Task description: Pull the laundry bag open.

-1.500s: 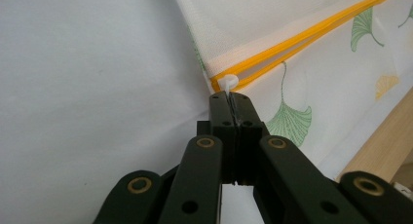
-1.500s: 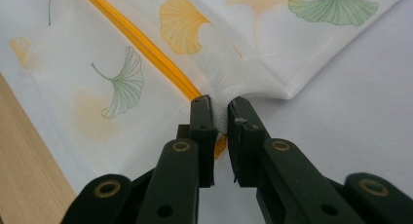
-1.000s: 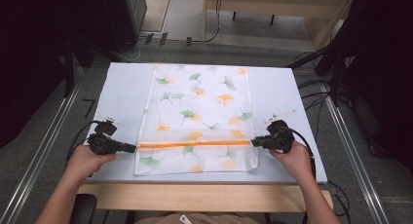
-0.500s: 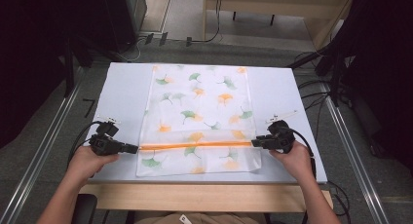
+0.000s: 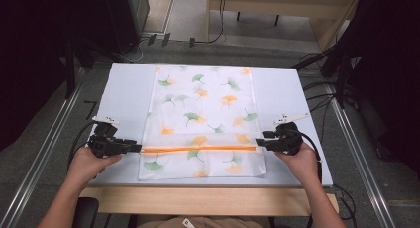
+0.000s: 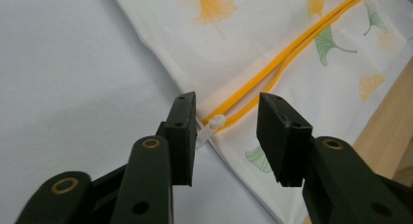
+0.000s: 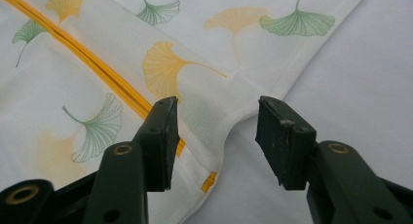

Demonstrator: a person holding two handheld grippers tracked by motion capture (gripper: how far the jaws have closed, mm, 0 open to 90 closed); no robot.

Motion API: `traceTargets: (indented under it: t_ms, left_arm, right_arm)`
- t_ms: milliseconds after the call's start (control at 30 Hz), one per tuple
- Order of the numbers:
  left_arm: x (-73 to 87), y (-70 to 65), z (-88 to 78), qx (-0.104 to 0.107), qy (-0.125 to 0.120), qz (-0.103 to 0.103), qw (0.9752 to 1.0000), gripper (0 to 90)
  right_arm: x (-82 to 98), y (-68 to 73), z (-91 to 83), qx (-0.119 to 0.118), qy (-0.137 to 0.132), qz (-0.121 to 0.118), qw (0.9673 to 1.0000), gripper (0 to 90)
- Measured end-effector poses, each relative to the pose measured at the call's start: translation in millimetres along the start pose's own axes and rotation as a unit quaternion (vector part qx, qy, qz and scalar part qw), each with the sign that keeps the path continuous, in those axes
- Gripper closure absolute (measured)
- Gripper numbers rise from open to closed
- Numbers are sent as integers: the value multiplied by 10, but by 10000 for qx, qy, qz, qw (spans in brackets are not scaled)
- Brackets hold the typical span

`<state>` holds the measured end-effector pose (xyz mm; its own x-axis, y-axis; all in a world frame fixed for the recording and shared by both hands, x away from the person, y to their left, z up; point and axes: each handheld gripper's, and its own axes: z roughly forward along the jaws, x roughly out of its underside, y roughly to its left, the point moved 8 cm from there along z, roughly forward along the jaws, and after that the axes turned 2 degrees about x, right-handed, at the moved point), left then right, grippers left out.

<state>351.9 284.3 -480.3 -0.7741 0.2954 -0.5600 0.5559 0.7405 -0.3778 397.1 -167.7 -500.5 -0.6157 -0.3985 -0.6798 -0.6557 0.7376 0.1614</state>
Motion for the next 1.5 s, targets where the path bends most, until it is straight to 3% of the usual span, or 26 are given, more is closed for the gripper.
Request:
traceTargets:
  t_ms: [233, 467, 767, 900, 1067, 1133, 1500]
  left_arm:
    - [-51, 66, -30, -279, -272, 84, 9992, 428]
    - [-81, 175, -45, -493, -449, 18, 9978, 391]
    - [-80, 329, -51, -771, -540, 40, 9955, 349]
    - [-78, 414, -60, -866, -594, -72, 9944, 331]
    - [-75, 484, -87, -923, -668, -158, 9934, 329]
    - [-70, 493, -89, -944, -656, -181, 9932, 330]
    - [-60, 499, -75, -972, -585, -210, 9933, 330]
  right_arm:
    - [-3, -17, -3, 20, -22, 68, 10000, 489]
    - [-14, -71, -23, 34, -156, 165, 9997, 396]
    - [11, -317, -65, 470, -507, 281, 9972, 296]
    - [68, -410, -72, 486, -438, 424, 9970, 291]
    - [138, -498, -37, 547, -300, 437, 9971, 263]
    - [156, -503, -36, 459, -255, 441, 9976, 252]
    - [183, -517, -20, 478, -166, 441, 9977, 252]
